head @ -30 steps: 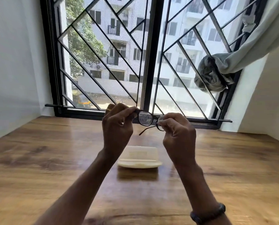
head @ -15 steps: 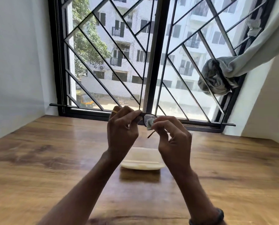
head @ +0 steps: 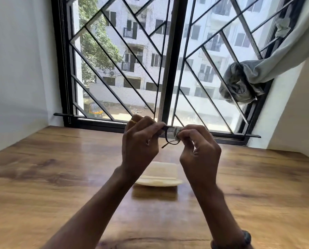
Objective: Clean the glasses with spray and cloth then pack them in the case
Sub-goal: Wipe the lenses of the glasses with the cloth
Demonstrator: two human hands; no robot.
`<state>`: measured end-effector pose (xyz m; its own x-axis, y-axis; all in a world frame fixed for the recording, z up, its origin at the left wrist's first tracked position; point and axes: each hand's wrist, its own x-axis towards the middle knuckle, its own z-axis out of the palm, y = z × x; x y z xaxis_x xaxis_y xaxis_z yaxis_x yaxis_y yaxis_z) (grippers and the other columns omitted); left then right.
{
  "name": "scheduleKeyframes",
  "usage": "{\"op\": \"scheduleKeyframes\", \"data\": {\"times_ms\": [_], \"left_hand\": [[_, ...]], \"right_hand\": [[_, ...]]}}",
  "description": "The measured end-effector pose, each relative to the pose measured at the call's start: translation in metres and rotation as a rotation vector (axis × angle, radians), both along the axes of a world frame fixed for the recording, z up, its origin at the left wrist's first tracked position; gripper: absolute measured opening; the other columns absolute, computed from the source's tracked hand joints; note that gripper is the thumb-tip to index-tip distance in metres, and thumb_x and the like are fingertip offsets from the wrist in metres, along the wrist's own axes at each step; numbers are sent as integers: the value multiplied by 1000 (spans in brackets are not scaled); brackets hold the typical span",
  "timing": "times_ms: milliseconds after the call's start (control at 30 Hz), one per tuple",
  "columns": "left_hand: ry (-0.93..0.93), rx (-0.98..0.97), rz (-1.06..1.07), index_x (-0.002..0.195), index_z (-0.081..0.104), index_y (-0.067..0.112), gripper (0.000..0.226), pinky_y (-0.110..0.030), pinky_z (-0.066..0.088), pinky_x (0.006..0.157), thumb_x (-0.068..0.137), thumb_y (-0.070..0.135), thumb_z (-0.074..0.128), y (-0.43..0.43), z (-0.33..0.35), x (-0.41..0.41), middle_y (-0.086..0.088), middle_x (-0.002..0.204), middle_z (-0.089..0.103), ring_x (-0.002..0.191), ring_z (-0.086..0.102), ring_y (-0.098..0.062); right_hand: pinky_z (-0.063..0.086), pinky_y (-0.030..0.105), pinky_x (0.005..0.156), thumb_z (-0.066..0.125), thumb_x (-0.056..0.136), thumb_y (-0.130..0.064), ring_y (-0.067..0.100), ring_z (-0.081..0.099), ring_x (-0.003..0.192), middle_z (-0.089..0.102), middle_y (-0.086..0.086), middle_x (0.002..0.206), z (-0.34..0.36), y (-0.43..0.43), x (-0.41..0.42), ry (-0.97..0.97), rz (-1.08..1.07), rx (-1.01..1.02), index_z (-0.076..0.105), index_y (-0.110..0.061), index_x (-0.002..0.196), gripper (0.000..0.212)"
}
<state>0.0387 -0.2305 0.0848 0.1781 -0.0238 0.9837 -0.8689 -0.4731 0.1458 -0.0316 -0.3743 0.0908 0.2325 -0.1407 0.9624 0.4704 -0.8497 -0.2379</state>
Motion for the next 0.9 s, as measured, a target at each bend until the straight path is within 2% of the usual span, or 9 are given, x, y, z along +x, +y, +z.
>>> {"op": "scheduleKeyframes", "data": {"times_ms": [100,200,300,433,533,667,700,800,900], "left_hand": [[-14,23,7,98,80,6,13,-43,50,68,88,0,73,-1,-1,-1,-5,80,68,79,55,-23],[-25,22,9,96,80,6,13,-43,51,67,88,0,72,1,-2,1,-5,80,69,78,56,-23],[-31,31,24,97,80,7,13,-43,51,67,89,2,71,2,-2,3,-4,81,70,78,59,-27],[18,-20,34,98,80,6,13,-45,51,69,90,3,71,6,-3,10,-4,82,70,79,60,-28],[62,-101,51,96,81,8,10,-44,50,72,91,4,73,11,-3,17,-2,81,70,77,59,-28],[116,-181,86,96,81,8,10,-38,48,76,89,5,76,18,-3,23,-3,80,70,75,59,-28],[131,-190,89,97,81,8,10,-36,46,77,89,7,75,19,-2,25,-3,81,71,75,60,-28],[161,-222,76,98,81,8,11,-34,44,77,90,10,74,20,-1,27,-4,81,71,75,61,-26],[184,-265,50,98,81,8,11,-29,42,75,89,12,75,20,1,27,-2,80,70,74,57,-19]], "right_hand": [[51,20,84,68,82,15,17,68,89,70,3,89,0,2,-2,-8,41,-22,74,-5,81,22],[48,16,87,69,81,16,18,68,92,72,3,93,-1,7,-3,17,71,-86,75,-6,82,23],[50,19,86,69,78,19,18,68,93,73,1,94,0,7,-3,48,85,-128,75,-8,82,28],[56,32,78,70,77,17,17,68,90,72,-2,90,0,-2,-1,132,72,-158,74,-10,78,28],[56,33,75,70,75,16,16,69,84,72,-3,85,1,-14,1,157,-11,-55,74,-12,77,28],[51,11,75,72,75,15,4,69,78,72,-10,81,5,-41,-19,189,0,230,76,-17,79,33],[52,10,76,72,76,14,5,71,79,74,-11,82,3,-49,-27,226,17,302,76,-21,79,36],[58,21,75,71,79,14,9,74,73,77,-5,75,-15,-78,-54,440,52,439,76,-24,77,38],[52,10,63,75,79,12,2,72,68,76,-12,69,-39,-91,-73,634,-64,399,75,-25,73,37]]}}
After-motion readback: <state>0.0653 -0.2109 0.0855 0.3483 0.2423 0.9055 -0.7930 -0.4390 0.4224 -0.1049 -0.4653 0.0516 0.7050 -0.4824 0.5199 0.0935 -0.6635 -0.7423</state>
